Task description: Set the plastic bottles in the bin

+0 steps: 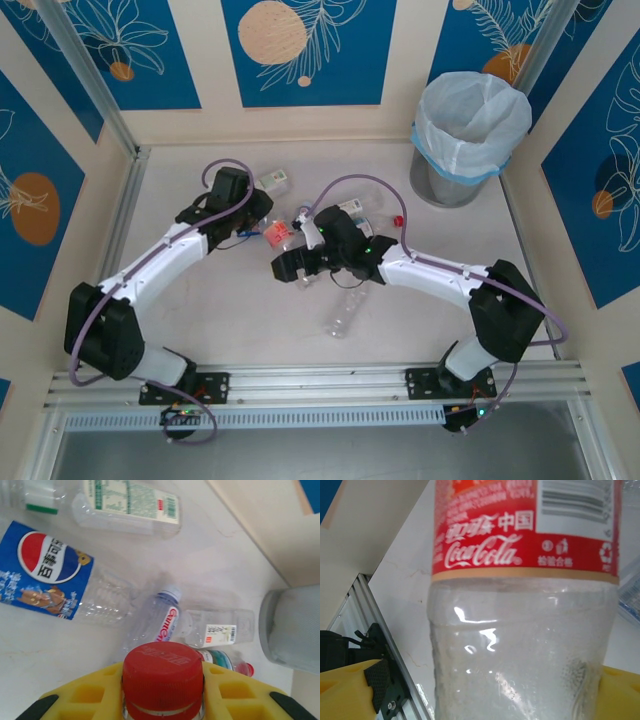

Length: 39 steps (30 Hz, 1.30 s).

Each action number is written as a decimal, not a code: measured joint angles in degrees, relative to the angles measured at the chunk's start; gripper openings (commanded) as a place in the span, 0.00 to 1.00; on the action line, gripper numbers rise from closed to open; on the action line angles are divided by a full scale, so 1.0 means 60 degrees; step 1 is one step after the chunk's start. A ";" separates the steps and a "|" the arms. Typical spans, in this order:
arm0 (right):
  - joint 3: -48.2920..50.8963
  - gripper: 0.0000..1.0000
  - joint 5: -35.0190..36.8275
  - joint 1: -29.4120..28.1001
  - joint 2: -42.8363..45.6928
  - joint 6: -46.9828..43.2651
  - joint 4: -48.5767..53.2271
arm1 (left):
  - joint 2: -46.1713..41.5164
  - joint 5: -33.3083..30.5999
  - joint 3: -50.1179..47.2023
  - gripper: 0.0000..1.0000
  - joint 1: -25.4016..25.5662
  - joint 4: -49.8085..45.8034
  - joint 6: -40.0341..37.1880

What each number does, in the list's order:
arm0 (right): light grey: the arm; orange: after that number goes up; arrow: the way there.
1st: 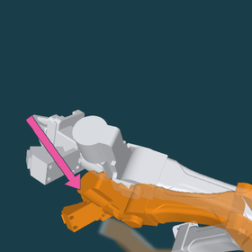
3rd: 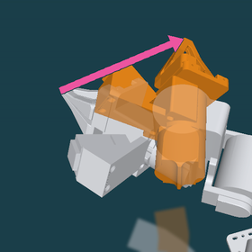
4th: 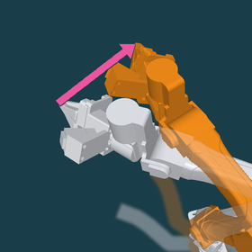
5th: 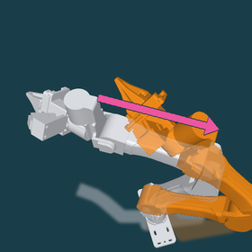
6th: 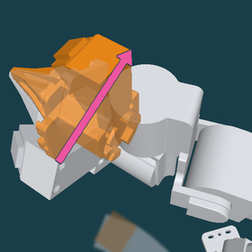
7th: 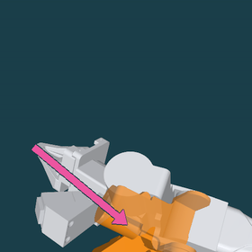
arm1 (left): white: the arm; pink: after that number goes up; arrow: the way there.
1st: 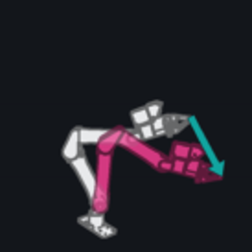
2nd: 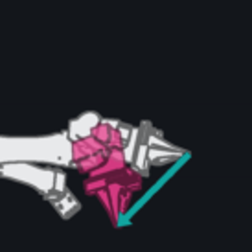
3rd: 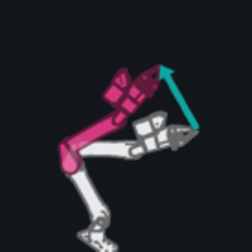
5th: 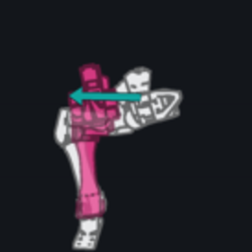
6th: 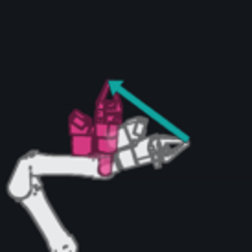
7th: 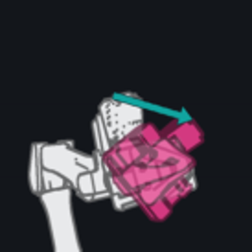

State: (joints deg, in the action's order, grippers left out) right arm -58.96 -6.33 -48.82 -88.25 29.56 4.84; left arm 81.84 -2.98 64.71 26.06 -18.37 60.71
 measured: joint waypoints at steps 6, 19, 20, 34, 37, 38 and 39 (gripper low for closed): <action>-0.0222 0.74 -0.0302 0.0084 -0.0117 0.0189 0.0153 | -0.0375 0.0288 -0.0106 0.00 0.0018 0.0466 -0.0630; 0.0117 0.42 -0.0925 0.0492 0.0102 0.0499 -0.0200 | -0.0444 0.1257 -0.0117 0.00 0.0058 0.1093 -0.1264; 0.0168 0.41 -0.0962 0.0521 0.0146 0.0499 -0.0229 | -0.0444 0.1322 -0.0117 0.01 0.0080 0.1129 -0.1308; 0.0608 0.35 -0.0954 0.0831 0.0994 -0.0240 0.0051 | -0.0430 0.2583 -0.0015 0.35 0.0117 0.1657 -0.1541; 0.0670 0.36 -0.1009 0.0863 0.1111 -0.0379 0.0007 | -0.0430 0.2849 -0.0015 0.73 0.0117 0.1807 -0.1698; 0.0674 0.35 -0.1031 0.0863 0.1169 -0.0412 -0.0047 | -0.0430 0.2987 -0.0015 0.87 0.0124 0.1847 -0.1752; 0.0678 0.35 -0.1049 0.0867 0.1249 -0.0455 -0.0117 | -0.0433 0.3085 -0.0015 0.98 0.0127 0.1909 -0.1774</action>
State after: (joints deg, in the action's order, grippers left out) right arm -54.89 -12.62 -43.62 -80.75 26.83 4.14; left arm 79.24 15.53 64.62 26.83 -6.92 50.06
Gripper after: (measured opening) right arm 0.430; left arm 0.793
